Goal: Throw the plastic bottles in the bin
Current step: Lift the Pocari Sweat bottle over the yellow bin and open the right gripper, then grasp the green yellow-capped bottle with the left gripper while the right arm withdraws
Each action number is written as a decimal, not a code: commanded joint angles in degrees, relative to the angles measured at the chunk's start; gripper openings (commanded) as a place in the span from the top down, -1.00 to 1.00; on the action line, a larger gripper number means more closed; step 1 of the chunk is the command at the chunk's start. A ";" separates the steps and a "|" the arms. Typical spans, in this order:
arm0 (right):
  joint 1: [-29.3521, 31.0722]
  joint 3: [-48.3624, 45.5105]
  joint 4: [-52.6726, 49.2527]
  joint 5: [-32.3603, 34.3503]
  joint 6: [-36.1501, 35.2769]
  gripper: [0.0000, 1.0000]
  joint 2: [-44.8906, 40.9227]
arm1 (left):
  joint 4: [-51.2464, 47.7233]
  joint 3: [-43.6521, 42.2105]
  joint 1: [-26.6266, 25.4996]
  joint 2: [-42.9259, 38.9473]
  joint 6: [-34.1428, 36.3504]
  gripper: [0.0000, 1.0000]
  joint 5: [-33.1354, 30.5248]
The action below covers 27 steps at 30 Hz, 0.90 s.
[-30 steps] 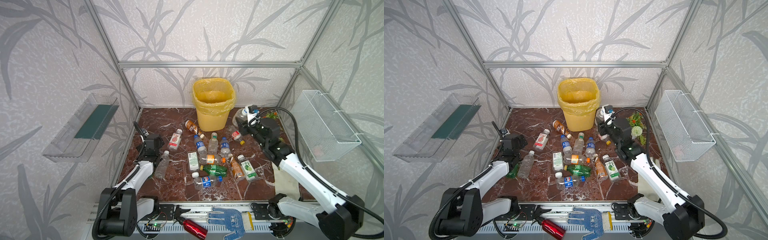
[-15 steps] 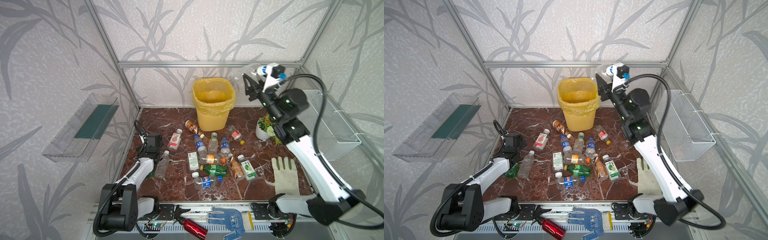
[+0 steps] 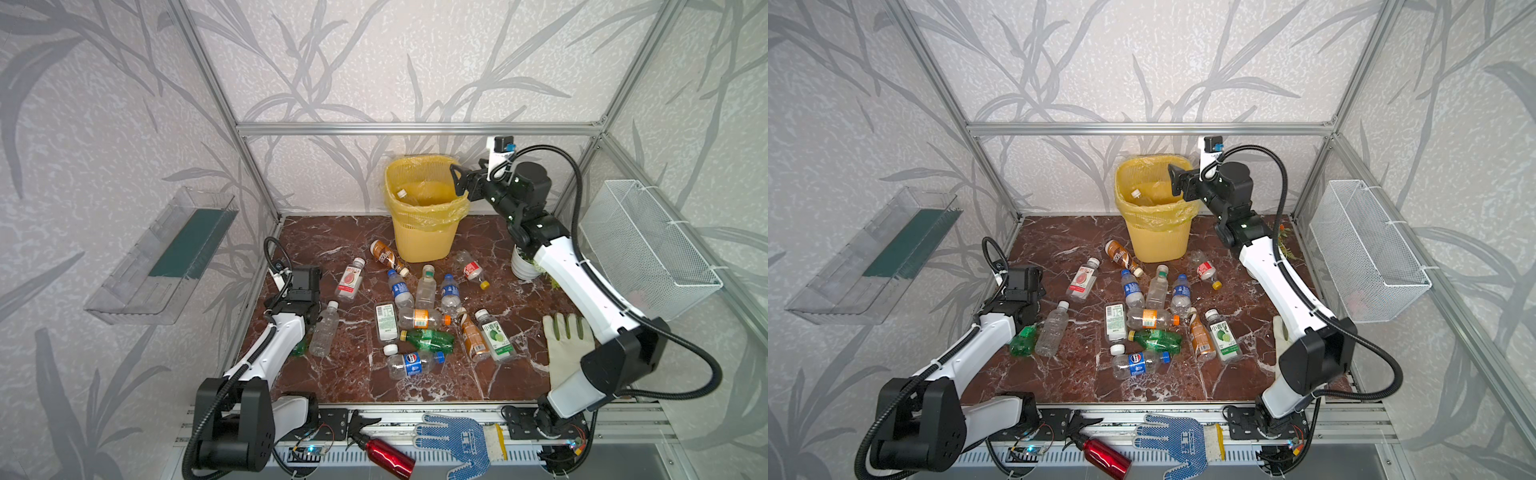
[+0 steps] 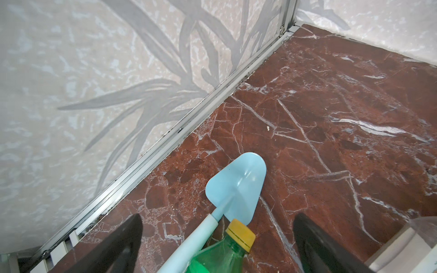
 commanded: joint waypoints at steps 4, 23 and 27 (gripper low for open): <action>-2.36 -10.00 4.07 -0.35 2.30 -0.83 -6.77 | -8.86 2.16 0.93 0.81 -4.69 -0.98 -2.03; -14.36 -46.25 0.05 -0.30 14.10 -0.83 -22.00 | -25.89 14.01 4.82 18.85 -0.43 -0.83 11.35; -15.91 -49.40 0.08 -0.62 15.54 -0.83 -23.62 | -27.29 13.72 4.83 18.16 0.07 -0.84 13.29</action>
